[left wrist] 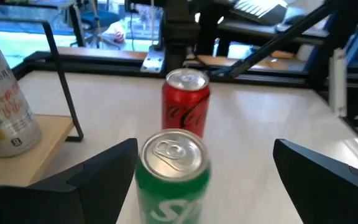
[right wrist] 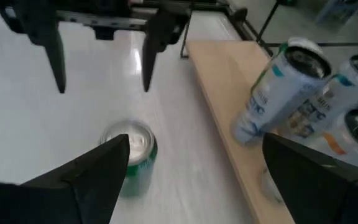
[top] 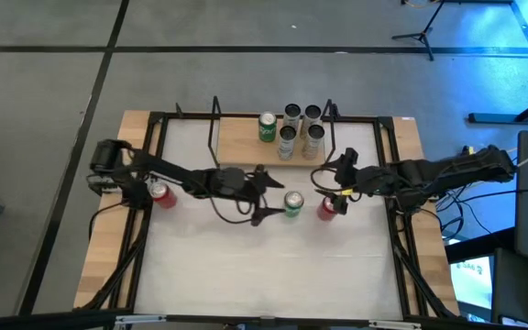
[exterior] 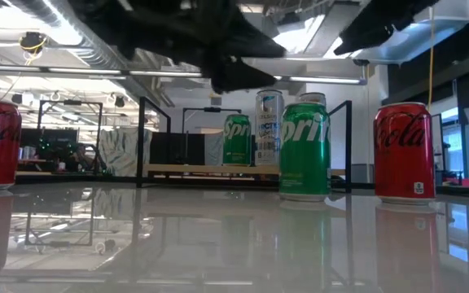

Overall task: Place canned beverage on shelf
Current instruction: Put the green soda can on the shelf

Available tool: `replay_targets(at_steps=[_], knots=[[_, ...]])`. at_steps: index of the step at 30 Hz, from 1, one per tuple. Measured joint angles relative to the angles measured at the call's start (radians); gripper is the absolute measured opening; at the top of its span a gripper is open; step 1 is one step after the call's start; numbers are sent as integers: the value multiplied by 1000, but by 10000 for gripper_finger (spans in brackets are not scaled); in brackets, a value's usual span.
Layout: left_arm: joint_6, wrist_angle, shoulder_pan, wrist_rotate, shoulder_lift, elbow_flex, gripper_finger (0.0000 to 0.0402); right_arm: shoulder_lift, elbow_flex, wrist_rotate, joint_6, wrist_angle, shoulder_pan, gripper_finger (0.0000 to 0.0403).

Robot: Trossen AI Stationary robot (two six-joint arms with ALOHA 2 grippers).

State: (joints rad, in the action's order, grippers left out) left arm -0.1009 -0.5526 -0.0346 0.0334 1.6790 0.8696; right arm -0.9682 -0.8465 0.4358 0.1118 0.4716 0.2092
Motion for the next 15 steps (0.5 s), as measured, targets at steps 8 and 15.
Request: replay_targets(at_steps=[8,15], knots=[[32,48,35,-7,137,144,367,-4,114,-6,-54,-203,0,363],[32,34,65,-101,188,164,367,-12,184,-28,-67,-299,0,363]])
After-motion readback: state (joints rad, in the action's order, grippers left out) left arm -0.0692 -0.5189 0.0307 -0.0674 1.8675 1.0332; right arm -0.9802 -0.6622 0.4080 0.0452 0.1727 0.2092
